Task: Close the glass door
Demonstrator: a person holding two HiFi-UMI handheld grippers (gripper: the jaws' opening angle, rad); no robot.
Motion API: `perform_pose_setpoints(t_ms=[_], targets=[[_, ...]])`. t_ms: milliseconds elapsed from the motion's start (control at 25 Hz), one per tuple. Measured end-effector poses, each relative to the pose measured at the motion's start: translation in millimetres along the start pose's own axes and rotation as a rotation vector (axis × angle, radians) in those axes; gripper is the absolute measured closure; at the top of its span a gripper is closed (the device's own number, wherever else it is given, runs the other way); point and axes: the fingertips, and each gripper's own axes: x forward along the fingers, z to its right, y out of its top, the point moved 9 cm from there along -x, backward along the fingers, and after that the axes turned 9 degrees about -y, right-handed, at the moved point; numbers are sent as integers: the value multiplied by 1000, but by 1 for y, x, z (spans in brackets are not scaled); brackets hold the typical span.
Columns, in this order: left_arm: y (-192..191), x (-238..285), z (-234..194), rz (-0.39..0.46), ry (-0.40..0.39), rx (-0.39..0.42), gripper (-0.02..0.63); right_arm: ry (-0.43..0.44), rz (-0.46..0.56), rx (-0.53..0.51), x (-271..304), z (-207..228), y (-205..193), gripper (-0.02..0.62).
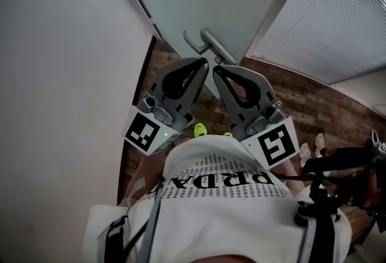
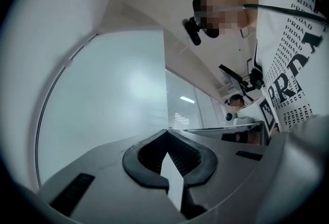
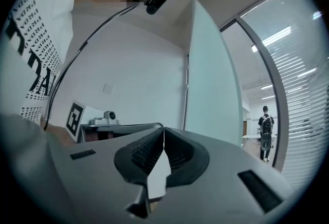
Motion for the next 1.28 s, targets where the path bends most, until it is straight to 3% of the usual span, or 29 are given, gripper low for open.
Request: perform_pose_setpoints(t_ms=[240,320,560,800,1280], targets=[[-6,-10,-8,-45,-2,-52,614,-267,24,-71,0,41,17,595],[-8,-10,-6,-54,-24,-72,614,-338,24,-100,-2,55,22,537],[-22,-6,-1,-86,-56,-92,614,-419,-43,-176,10,87,13,517],[-24,1,-2,-104,-80,-48,614,-355,-38,-217,30,78,18,518],[-45,-4,-11,-114,-7,21,614,-209,-39,-195,44,29,10,538]])
